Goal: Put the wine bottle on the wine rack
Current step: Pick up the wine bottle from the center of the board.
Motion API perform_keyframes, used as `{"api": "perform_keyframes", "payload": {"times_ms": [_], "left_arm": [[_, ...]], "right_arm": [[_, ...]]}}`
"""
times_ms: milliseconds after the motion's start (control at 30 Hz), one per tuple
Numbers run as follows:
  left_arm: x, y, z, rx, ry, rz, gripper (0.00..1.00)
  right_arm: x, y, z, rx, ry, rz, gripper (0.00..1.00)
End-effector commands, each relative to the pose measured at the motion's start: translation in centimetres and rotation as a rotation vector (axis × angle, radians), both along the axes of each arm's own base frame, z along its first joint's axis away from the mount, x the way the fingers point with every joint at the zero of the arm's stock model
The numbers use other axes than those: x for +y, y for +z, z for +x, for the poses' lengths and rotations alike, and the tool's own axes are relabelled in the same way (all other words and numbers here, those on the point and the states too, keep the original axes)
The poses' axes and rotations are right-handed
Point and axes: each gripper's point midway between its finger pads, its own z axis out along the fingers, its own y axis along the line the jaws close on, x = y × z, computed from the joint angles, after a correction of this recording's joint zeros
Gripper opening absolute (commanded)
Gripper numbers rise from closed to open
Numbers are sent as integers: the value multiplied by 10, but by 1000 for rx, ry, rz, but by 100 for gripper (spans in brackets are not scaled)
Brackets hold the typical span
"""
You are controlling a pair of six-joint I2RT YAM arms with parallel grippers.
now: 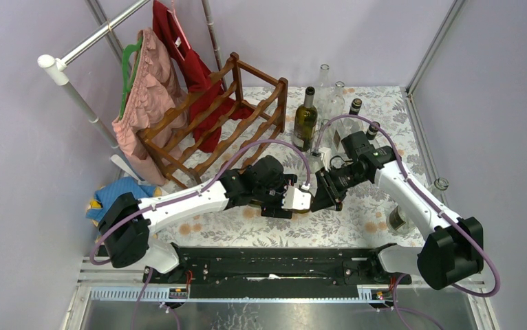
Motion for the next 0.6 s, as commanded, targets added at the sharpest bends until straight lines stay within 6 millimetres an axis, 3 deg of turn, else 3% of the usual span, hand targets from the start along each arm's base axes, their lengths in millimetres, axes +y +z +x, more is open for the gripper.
{"api": "perform_keyframes", "payload": {"times_ms": [0, 67, 167, 267, 333, 567], "left_arm": [[-41, 60, 21, -130, -24, -209, 0], [-40, 58, 22, -130, -19, -203, 0], [-38, 56, 25, -129, 2, -198, 1], [-37, 61, 29, -129, 44, -215, 39], [-36, 63, 30, -132, 58, -230, 56], [-30, 74, 27, -129, 99, -282, 90]], "right_arm": [[10, 18, -6, -30, 59, 58, 16], [10, 22, -8, -30, 66, 67, 1], [14, 34, -10, -18, 68, 106, 0], [19, 40, -13, 25, 60, 148, 0], [21, 41, -13, 39, 49, 163, 0], [26, 51, -12, 70, 27, 225, 0]]}}
